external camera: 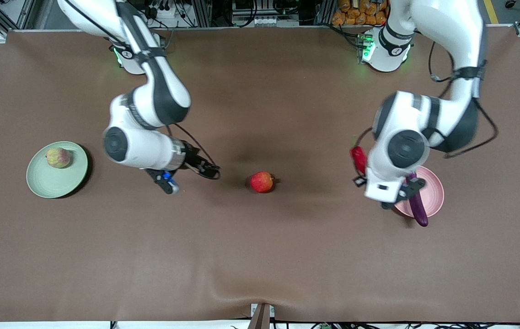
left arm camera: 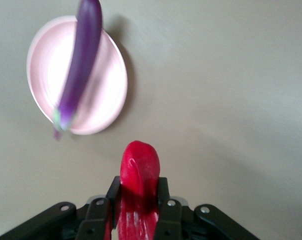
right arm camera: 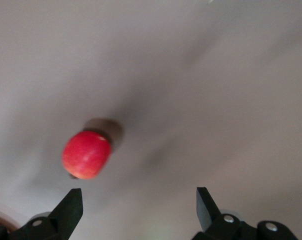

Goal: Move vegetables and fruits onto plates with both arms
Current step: 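Lift the chili with the left gripper while the right gripper grasps the apple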

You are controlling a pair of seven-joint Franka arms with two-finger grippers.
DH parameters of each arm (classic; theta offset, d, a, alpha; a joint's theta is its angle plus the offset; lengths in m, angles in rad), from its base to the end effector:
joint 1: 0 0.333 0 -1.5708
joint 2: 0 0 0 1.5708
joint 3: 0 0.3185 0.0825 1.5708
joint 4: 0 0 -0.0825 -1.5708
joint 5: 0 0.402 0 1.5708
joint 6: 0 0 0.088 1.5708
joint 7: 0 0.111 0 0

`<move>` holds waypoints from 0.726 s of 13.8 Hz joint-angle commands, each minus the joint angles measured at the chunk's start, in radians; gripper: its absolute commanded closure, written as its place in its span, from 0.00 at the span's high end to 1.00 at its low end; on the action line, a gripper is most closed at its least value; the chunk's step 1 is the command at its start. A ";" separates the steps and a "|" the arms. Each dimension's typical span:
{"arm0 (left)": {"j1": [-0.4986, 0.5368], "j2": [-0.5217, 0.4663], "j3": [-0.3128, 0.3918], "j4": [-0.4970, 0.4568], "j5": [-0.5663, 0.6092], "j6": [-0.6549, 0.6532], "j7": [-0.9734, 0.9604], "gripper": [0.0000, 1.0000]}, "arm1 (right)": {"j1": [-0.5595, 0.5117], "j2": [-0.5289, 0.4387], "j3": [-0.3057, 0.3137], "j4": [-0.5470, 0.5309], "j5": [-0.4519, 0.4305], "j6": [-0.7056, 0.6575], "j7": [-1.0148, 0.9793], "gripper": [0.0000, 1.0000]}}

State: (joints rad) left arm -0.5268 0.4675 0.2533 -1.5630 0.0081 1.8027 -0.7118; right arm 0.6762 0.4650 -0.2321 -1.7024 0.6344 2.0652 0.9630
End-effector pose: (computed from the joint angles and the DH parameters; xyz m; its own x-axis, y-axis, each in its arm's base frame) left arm 0.6438 -0.2010 0.3564 0.9054 0.4166 -0.0821 0.3896 -0.8919 -0.2295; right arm 0.5908 0.3341 0.3167 0.6335 -0.6536 -0.4140 -0.7497 -0.6509 -0.1196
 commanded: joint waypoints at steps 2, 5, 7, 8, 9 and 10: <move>0.115 -0.003 -0.016 -0.029 0.090 0.007 0.246 0.00 | 0.002 0.162 0.054 0.194 0.033 0.044 0.242 1.00; 0.183 0.013 -0.019 -0.068 0.093 0.062 0.450 0.00 | 0.023 0.208 0.065 0.234 0.037 0.122 0.266 1.00; 0.192 0.062 -0.019 -0.065 0.093 0.096 0.526 0.00 | 0.037 0.243 0.088 0.233 0.036 0.206 0.267 1.00; 0.192 0.078 -0.019 -0.063 0.092 0.119 0.528 0.00 | 0.049 0.260 0.100 0.233 0.036 0.261 0.269 1.00; 0.189 0.103 -0.019 -0.059 0.089 0.125 0.528 0.00 | 0.063 0.276 0.102 0.233 0.034 0.294 0.273 1.00; 0.186 0.123 -0.019 -0.057 0.084 0.141 0.526 0.00 | 0.074 0.294 0.103 0.233 0.034 0.315 0.287 1.00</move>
State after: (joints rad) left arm -0.3351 0.5504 0.2416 -1.6340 0.0777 1.9196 -0.1952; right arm 0.7224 0.7089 -0.1280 -1.5032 0.6501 2.3370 1.2180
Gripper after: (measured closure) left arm 0.683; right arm 0.000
